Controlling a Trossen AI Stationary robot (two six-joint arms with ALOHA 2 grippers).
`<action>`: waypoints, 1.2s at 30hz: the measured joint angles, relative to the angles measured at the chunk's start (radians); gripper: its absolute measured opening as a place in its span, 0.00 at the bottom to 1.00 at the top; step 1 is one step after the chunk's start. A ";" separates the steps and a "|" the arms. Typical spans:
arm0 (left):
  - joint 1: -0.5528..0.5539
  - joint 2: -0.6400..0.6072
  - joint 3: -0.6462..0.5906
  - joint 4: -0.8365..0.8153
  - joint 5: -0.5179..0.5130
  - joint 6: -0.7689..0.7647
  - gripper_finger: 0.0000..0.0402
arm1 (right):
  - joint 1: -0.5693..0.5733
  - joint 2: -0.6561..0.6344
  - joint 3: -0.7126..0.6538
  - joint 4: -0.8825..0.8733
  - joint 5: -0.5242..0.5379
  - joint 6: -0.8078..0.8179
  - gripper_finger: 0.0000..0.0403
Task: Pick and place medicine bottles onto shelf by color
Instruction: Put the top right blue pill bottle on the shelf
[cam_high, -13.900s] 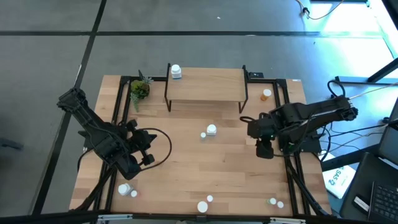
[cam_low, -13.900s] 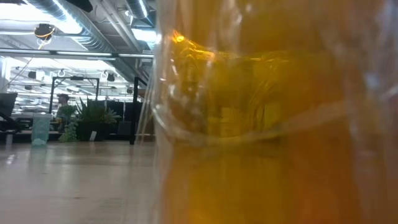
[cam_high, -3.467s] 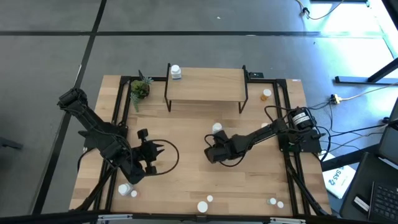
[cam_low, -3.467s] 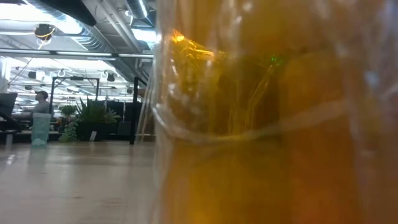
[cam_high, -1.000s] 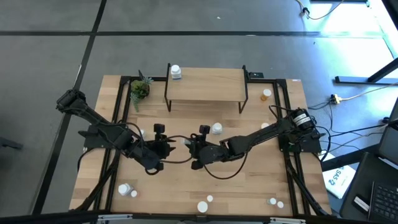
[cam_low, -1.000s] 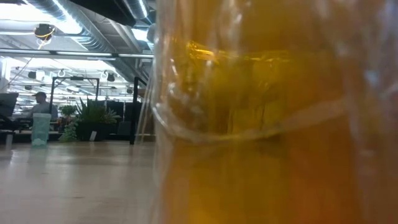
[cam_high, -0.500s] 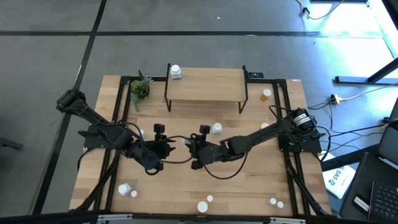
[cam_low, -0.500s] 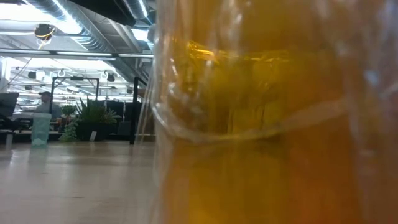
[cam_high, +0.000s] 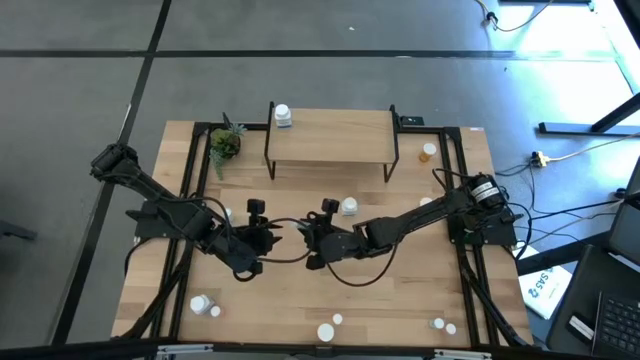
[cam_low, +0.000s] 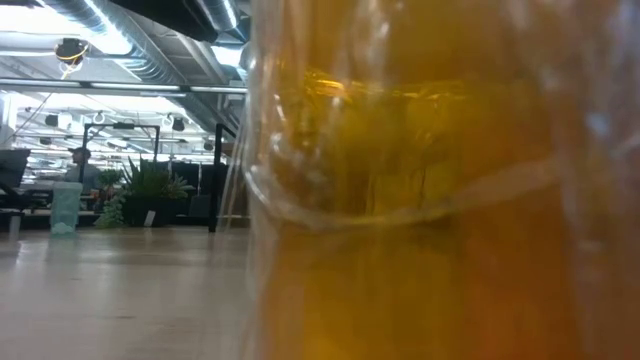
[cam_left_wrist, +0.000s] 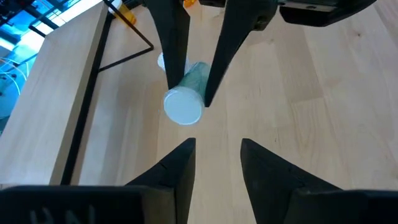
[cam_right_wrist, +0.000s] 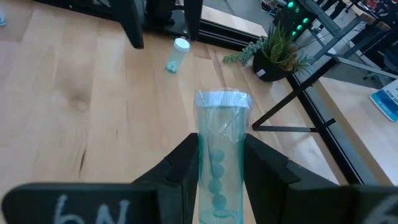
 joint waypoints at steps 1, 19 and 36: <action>0.000 0.000 0.000 0.000 0.000 0.000 0.30 | 0.000 0.000 0.000 -0.001 0.000 0.010 0.27; -0.006 0.000 0.000 -0.024 0.072 0.213 0.30 | -0.003 0.000 0.000 -0.003 0.003 0.046 0.27; -0.004 0.000 0.000 -0.112 0.068 0.313 0.33 | -0.011 0.000 0.000 -0.007 0.002 0.046 0.27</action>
